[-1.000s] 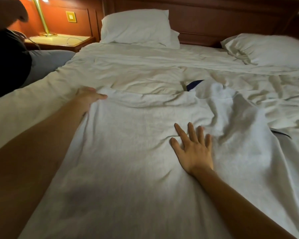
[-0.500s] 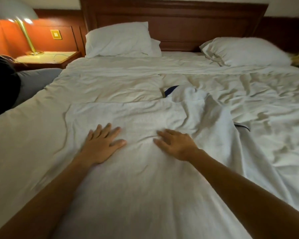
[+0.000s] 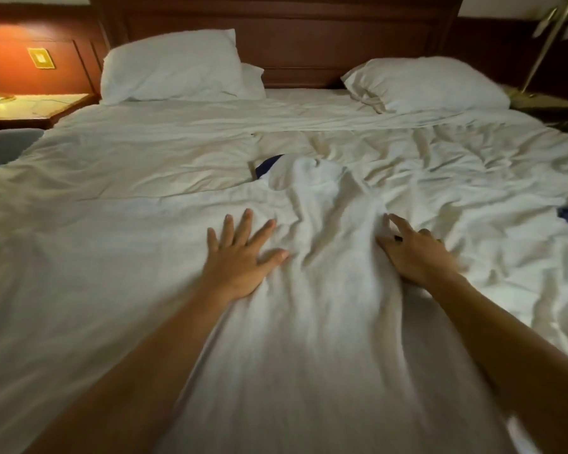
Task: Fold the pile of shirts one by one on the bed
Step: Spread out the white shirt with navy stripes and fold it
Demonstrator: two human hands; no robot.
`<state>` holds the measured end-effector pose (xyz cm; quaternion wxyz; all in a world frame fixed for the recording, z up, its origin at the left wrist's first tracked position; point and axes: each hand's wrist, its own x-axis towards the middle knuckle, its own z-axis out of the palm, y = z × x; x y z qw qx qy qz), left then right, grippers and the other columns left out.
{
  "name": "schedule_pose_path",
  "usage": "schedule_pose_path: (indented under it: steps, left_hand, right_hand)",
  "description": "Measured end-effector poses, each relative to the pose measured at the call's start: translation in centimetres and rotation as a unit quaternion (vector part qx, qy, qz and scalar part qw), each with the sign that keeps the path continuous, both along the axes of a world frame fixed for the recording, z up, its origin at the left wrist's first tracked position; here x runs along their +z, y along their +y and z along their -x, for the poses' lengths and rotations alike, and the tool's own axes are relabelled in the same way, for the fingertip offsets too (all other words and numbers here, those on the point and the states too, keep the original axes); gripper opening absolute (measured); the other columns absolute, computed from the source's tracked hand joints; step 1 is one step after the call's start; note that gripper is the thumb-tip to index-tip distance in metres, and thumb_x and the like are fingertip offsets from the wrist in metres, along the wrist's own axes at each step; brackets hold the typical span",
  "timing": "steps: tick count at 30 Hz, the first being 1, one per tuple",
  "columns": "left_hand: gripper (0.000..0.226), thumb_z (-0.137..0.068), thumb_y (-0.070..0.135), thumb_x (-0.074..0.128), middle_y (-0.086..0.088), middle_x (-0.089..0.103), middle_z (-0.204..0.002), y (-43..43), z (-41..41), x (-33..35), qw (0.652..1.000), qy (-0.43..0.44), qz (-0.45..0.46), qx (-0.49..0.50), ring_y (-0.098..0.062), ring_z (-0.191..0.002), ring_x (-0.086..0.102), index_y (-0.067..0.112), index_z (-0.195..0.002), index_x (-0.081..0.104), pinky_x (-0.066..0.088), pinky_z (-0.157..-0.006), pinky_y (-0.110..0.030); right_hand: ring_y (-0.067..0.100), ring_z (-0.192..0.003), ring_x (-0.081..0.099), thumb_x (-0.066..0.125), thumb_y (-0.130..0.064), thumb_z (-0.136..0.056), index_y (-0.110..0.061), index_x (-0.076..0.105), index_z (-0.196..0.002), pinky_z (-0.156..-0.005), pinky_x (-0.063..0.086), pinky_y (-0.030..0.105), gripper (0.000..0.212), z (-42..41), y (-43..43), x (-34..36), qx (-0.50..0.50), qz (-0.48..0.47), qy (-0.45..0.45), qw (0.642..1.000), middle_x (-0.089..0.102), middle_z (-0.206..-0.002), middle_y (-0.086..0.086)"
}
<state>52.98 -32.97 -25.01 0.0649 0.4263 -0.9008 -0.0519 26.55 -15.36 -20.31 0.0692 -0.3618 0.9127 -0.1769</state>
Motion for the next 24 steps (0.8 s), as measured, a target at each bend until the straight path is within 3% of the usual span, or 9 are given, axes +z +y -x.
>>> schedule_pose_path:
  steps: [2,4,8,10,12,15,18,21,24]
  left_hand:
    - [0.082,-0.074,0.095,-0.004,0.01,-0.02,-0.165,-0.3,0.0,-0.4,1.0,0.004,0.003,0.0,-0.027,-0.152,-0.017,0.06,-0.148,-0.014,-0.007,-0.12,-0.059]
    - [0.081,-0.075,0.093,-0.003,0.011,-0.018,-0.165,-0.3,-0.1,-0.5,1.0,0.009,0.004,0.003,-0.026,-0.153,-0.016,0.059,-0.148,-0.012,-0.007,-0.12,-0.059]
    - [0.077,-0.08,0.089,0.0,0.011,-0.017,-0.166,0.1,-0.2,-0.2,1.0,0.005,0.003,0.014,-0.024,-0.153,-0.016,0.058,-0.15,-0.01,-0.007,-0.121,-0.058]
    - [0.077,-0.081,0.088,0.001,0.01,-0.016,-0.166,0.2,-0.1,-0.1,1.0,0.001,0.003,0.022,-0.024,-0.153,-0.016,0.058,-0.15,-0.009,-0.007,-0.121,-0.058]
    - [0.077,-0.081,0.088,0.002,0.01,-0.014,-0.166,0.3,-0.1,-0.1,1.0,-0.001,0.005,0.027,-0.024,-0.153,-0.014,0.057,-0.15,-0.008,-0.007,-0.121,-0.057]
    - [0.078,-0.079,0.088,0.0,0.01,-0.012,-0.167,0.2,0.0,-0.3,1.0,-0.002,0.008,0.028,-0.025,-0.153,-0.012,0.058,-0.151,-0.007,-0.005,-0.121,-0.057]
    - [0.076,-0.08,0.087,0.002,0.011,-0.01,-0.167,0.1,0.1,-0.5,1.0,0.0,0.008,0.03,-0.024,-0.154,-0.011,0.058,-0.15,-0.006,-0.004,-0.121,-0.057]
    - [0.073,-0.083,0.086,0.005,0.011,-0.008,-0.167,-0.1,0.0,-0.7,0.999,0.0,0.012,0.032,-0.023,-0.154,-0.01,0.059,-0.15,-0.004,-0.003,-0.122,-0.056]
    - [0.073,-0.084,0.085,0.004,0.01,-0.007,-0.167,-0.1,0.0,-0.7,0.999,-0.007,0.021,0.036,-0.023,-0.154,-0.008,0.058,-0.151,-0.004,-0.002,-0.122,-0.056]
  right_hand:
    - [0.037,-0.121,0.054,0.06,-0.05,-0.092,-0.028,0.043,-0.144,-0.096,0.042,0.04,0.058,0.3,0.5,-0.1,0.028,0.041,-0.056,0.997,0.06,-0.133,0.012]
    - [0.034,-0.113,0.058,0.071,-0.032,-0.088,-0.019,0.057,-0.127,-0.086,0.043,0.032,0.043,0.6,1.3,0.3,-0.008,0.146,-0.1,0.984,0.066,-0.122,0.01]
    - [0.034,-0.098,0.06,0.057,-0.012,-0.088,-0.024,0.057,-0.108,-0.071,0.034,0.028,0.023,2.6,4.3,2.5,-0.167,0.35,-0.033,0.921,0.061,-0.09,0.006]
    - [0.034,-0.101,0.06,0.061,-0.027,-0.089,-0.023,0.059,-0.107,-0.076,0.041,0.032,0.018,3.9,5.8,3.2,-0.195,0.341,-0.058,0.918,0.065,-0.099,0.009]
    - [0.033,-0.101,0.061,0.065,-0.044,-0.087,-0.018,0.062,-0.11,-0.08,0.051,0.039,0.035,4.8,6.9,3.4,-0.18,0.27,-0.162,0.932,0.066,-0.112,0.012]
    - [0.027,-0.094,0.061,0.072,-0.042,-0.086,-0.018,0.052,-0.13,-0.064,0.048,0.033,0.054,5.1,7.8,3.2,-0.155,0.197,-0.303,0.92,0.06,-0.12,0.013]
    - [0.024,-0.091,0.064,0.076,-0.03,-0.085,-0.021,0.048,-0.135,-0.065,0.052,0.033,0.058,4.7,7.8,2.4,-0.11,0.187,-0.329,0.919,0.063,-0.112,0.011]
    - [0.023,-0.089,0.062,0.078,-0.016,-0.083,-0.017,0.056,-0.13,-0.07,0.049,0.029,0.052,4.4,7.9,2.0,-0.103,0.243,-0.266,0.927,0.064,-0.111,0.012]
    - [0.024,-0.094,0.058,0.075,-0.023,-0.083,-0.025,0.052,-0.127,-0.075,0.04,0.027,0.049,5.1,8.8,3.6,-0.117,0.334,-0.043,0.934,0.061,-0.104,0.007]
